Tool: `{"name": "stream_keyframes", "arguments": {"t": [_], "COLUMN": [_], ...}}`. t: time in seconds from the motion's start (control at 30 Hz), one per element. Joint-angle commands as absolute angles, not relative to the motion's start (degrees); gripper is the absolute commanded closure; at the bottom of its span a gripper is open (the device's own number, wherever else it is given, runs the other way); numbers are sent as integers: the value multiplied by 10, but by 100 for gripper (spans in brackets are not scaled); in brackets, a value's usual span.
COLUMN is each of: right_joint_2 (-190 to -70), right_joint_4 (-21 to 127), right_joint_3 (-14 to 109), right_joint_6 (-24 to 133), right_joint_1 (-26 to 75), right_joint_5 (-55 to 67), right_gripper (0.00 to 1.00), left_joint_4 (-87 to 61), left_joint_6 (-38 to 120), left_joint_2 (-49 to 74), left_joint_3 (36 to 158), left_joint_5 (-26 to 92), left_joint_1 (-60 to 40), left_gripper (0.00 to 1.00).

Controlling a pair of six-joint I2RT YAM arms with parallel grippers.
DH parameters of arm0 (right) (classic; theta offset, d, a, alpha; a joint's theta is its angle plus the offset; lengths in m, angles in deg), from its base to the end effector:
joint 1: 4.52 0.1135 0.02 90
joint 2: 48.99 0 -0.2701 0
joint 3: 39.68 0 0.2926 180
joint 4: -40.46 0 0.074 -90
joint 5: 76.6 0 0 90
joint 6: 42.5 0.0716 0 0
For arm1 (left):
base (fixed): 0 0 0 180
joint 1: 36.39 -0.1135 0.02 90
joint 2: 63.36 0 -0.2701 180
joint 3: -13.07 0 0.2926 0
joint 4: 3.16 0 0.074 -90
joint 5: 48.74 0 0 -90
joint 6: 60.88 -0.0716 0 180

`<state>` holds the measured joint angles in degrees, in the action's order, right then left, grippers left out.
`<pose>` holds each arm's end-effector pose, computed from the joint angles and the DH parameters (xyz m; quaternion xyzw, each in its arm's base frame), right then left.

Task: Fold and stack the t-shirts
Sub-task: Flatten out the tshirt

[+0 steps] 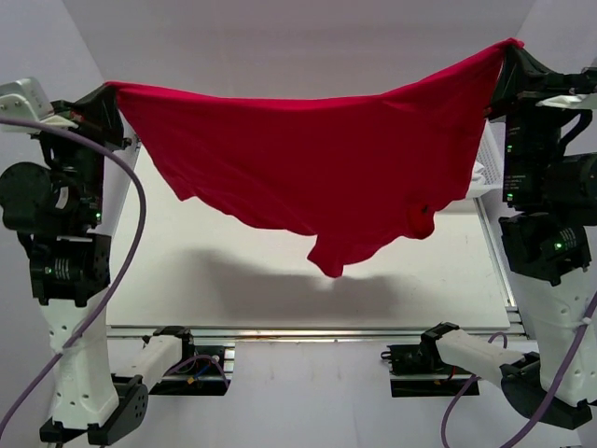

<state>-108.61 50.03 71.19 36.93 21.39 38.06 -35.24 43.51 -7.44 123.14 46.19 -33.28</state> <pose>0.1663 0.0476 0.6672 0.0599 0.4407 0.0323 0.8951 0.1748 -0.0033 0.6290 -0.0904 0.5520 -0.1023 0.8226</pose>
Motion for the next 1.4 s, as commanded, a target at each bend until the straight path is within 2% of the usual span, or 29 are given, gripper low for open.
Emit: {"name": "stream_keyframes", "arguments": {"t": [0.0, 0.37, 0.87, 1.07, 1.37], "right_joint_2": [-1072, -1031, -966, -937, -876], "right_joint_4": [502, 570, 589, 585, 531], "right_joint_3": [752, 801, 776, 731, 572], "right_joint_6": [348, 370, 390, 409, 424], "right_joint_1": [213, 213, 211, 211, 212], "right_joint_5": [353, 259, 231, 207, 214], "right_gripper": [100, 100, 100, 100, 100], "left_joint_4": [-384, -441, -484, -484, -457], "left_joint_6": [425, 435, 456, 474, 498], "left_joint_2": [-91, -154, -217, -248, -278], "left_joint_3": [1254, 1289, 1295, 1250, 1142], "left_joint_5": [472, 457, 433, 427, 428], "left_joint_1": [-334, -334, -334, -334, -334], "left_gripper": [100, 100, 100, 100, 100]}}
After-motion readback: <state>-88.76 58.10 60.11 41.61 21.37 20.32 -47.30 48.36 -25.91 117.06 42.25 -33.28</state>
